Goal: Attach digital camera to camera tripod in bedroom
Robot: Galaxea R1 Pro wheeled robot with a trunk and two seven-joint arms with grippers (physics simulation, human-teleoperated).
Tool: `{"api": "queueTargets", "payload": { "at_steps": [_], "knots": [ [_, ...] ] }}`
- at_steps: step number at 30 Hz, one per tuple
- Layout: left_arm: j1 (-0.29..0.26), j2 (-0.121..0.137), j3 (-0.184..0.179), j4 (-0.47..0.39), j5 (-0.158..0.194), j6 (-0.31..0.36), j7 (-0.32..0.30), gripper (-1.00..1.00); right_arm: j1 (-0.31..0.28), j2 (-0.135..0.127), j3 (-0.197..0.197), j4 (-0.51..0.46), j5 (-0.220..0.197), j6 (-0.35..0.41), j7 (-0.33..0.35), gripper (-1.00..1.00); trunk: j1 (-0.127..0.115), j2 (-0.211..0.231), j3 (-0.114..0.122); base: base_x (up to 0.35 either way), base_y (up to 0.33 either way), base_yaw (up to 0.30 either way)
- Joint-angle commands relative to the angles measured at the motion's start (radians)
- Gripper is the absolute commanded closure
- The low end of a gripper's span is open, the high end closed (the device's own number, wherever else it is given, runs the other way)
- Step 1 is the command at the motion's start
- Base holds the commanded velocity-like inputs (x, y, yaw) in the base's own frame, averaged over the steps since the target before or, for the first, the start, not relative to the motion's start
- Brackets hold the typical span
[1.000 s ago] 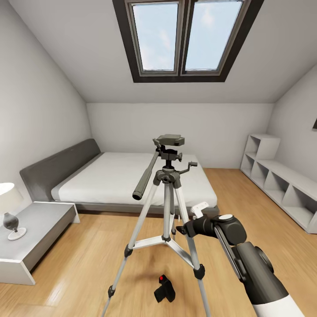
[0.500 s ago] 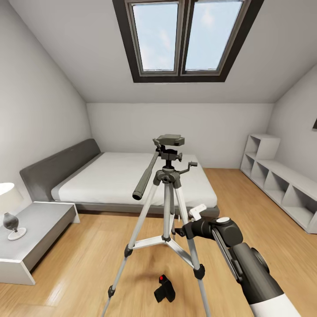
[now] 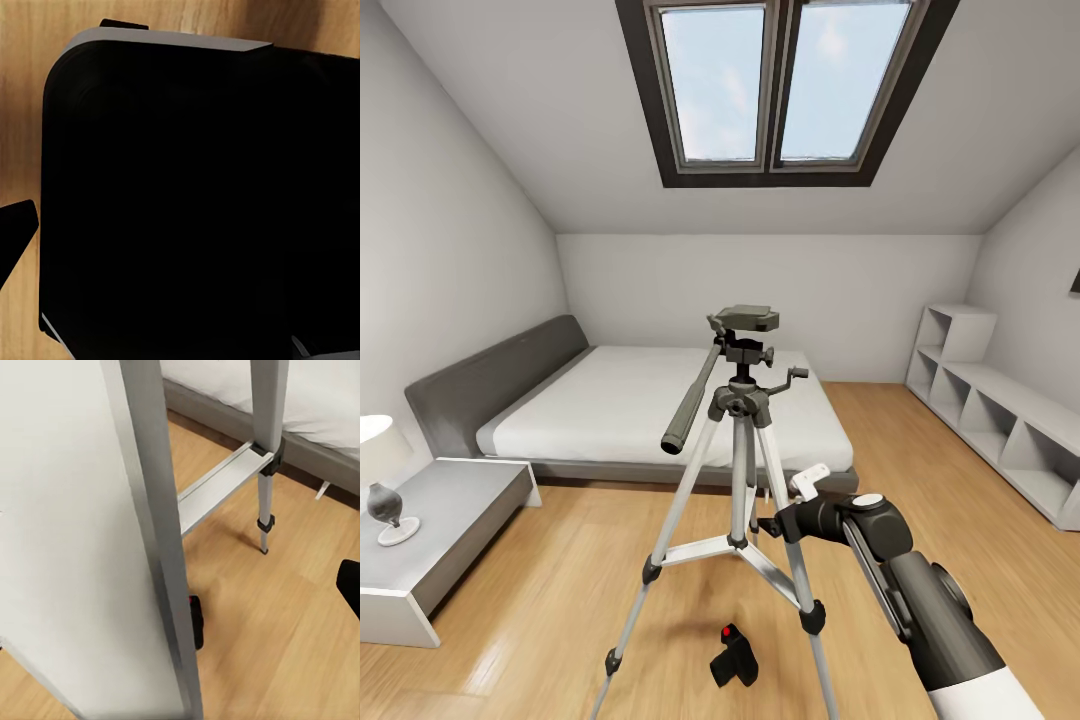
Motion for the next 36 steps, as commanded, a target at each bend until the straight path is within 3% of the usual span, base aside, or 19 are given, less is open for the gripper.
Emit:
{"api": "queueTargets", "payload": {
  "at_steps": [1,36],
  "knots": [
    [0.000,0.000,0.003,-0.001,0.009,-0.002,0.000,-1.00,-0.001,0.000,0.001,-0.001,0.011,0.002,0.008,-1.00,0.000,-0.001,-0.001,0.000,0.000,0.000],
    [0.000,0.000,0.004,-0.001,0.009,-0.002,0.000,-1.00,-0.001,0.001,0.007,-0.016,-0.003,-0.027,0.040,-1.00,0.000,-0.001,-0.001,0.000,0.000,0.000]
  ]
}}
